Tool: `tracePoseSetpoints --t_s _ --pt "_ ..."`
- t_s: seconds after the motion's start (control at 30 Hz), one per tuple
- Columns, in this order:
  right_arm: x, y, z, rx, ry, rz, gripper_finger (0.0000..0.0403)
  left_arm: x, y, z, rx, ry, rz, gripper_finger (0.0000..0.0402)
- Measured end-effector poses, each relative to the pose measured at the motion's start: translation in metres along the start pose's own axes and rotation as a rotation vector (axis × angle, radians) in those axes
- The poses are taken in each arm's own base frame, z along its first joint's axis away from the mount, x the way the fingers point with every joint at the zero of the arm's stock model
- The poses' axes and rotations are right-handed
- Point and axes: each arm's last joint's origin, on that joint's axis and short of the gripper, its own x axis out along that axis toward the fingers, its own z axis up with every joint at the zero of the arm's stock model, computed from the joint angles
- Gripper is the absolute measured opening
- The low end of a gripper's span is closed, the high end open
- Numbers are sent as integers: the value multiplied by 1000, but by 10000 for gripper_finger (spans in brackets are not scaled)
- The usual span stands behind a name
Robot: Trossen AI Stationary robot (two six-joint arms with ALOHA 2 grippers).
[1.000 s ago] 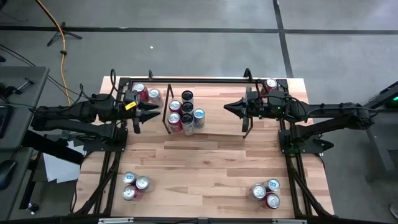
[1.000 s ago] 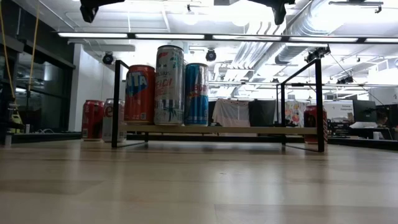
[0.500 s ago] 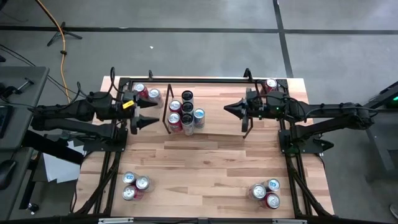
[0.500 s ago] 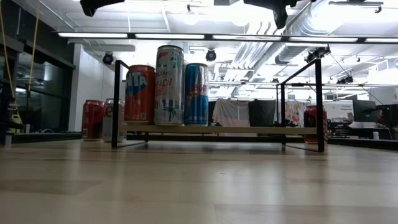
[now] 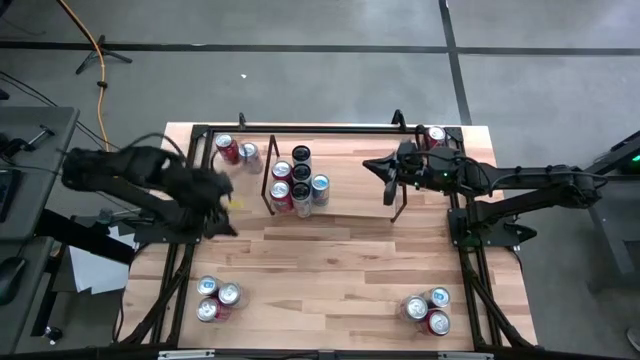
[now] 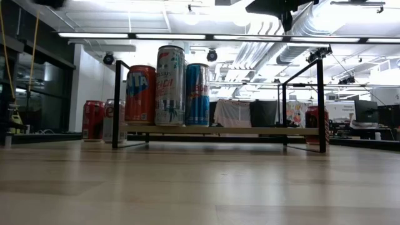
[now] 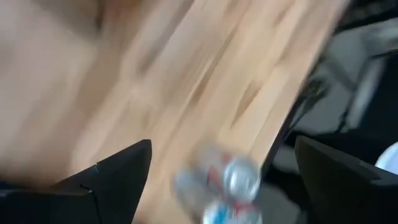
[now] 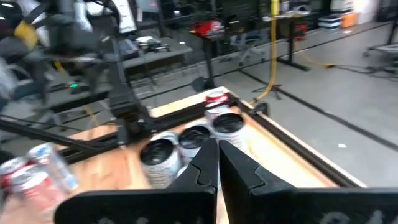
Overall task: Place canned beverage on shelf
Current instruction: Put the left blue soda can on the shelf aligned with the other blue soda can
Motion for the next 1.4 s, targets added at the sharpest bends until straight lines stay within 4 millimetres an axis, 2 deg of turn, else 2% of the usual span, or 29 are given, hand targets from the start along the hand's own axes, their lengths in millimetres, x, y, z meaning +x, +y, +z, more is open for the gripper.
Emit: tracePoseSetpoints --t_s 0.1,0.33,0.47,0.57,0.83,1.13,1.4 --pt "0 -2 -1 -9 4 -56 0 13 -15 -18 -123 129 89 349" --pt "-1 -5 -8 -37 68 -134 0 43 -60 -68 -357 200 193 349" --pt "-1 -7 -12 -50 97 -162 0 64 -77 -100 -431 267 311 349" --pt "-1 -8 -12 -57 103 -187 0 77 -86 -114 -434 263 350 349" --pt "0 -14 -11 -48 100 -220 0 95 -87 -118 -307 151 435 348" --pt "0 -15 -11 -13 96 -222 0 105 -90 -122 -188 181 469 348" --pt "0 -15 -11 -5 95 -222 0 108 -90 -121 -4 185 467 348"
